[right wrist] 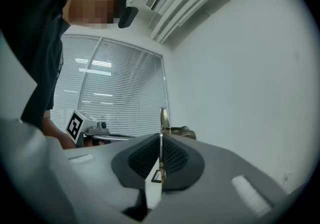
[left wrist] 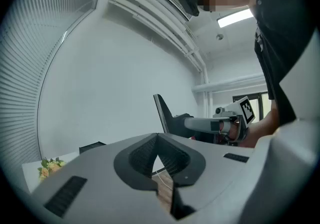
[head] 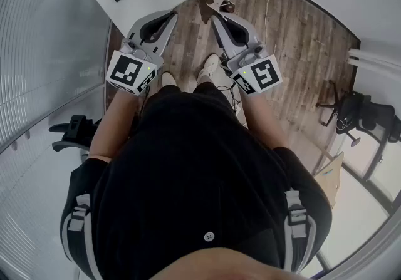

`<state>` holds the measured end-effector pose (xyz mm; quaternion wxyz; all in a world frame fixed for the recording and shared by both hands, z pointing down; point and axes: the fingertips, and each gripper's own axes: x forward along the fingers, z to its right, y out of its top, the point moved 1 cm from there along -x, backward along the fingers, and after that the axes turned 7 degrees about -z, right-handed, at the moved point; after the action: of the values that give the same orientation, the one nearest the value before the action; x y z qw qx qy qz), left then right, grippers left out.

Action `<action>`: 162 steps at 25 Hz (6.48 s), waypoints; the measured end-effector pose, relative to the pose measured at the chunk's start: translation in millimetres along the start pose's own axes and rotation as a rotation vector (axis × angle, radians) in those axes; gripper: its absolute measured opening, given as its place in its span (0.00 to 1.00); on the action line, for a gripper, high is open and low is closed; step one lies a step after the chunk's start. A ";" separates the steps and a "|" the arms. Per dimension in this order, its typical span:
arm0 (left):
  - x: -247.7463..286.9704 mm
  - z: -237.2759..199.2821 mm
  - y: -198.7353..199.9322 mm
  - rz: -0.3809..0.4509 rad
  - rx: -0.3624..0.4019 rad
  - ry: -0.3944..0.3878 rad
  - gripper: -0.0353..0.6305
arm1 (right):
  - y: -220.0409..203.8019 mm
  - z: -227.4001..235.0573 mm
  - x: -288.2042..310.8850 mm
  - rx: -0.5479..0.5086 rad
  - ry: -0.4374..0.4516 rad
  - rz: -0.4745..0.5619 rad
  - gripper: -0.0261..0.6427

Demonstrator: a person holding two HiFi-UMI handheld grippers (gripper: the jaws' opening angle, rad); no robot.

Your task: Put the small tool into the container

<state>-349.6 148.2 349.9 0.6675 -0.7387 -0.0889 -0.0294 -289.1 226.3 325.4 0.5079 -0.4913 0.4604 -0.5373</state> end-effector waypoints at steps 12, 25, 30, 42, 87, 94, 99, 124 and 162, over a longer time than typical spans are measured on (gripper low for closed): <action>-3.8 12.5 8.6 0.015 0.012 0.015 0.06 | -3.7 -1.8 -12.9 0.011 0.033 -0.009 0.06; 41.3 35.1 24.7 0.047 0.049 -0.009 0.06 | 6.7 36.2 -26.7 -0.048 0.048 -0.010 0.06; 59.4 37.4 23.8 0.042 0.049 0.004 0.06 | 7.3 56.1 -32.5 -0.052 0.038 -0.008 0.06; 110.1 52.3 23.4 0.003 0.043 0.043 0.06 | 2.2 109.6 -54.9 -0.033 0.054 -0.002 0.06; 255.0 -178.6 45.9 0.003 0.003 0.030 0.06 | 11.2 271.1 169.9 -0.054 0.038 -0.097 0.06; 253.6 -218.3 40.3 -0.017 -0.015 0.032 0.06 | 7.3 272.5 205.3 -0.050 0.034 -0.124 0.06; 254.2 -235.7 35.2 -0.029 -0.038 0.057 0.06 | 4.9 278.1 223.5 -0.060 0.054 -0.142 0.06; 345.4 -303.3 41.5 -0.044 -0.105 0.528 0.06 | -10.9 409.5 344.4 -0.066 0.535 -0.206 0.06; 387.1 -365.3 -34.2 -0.075 -0.183 0.717 0.06 | -207.6 432.6 424.0 -0.439 0.862 -0.877 0.06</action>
<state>52.3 -175.2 485.3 0.5859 -0.7343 0.1267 -0.3185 121.6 -182.6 597.6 -0.1008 -0.4663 0.4789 -0.7369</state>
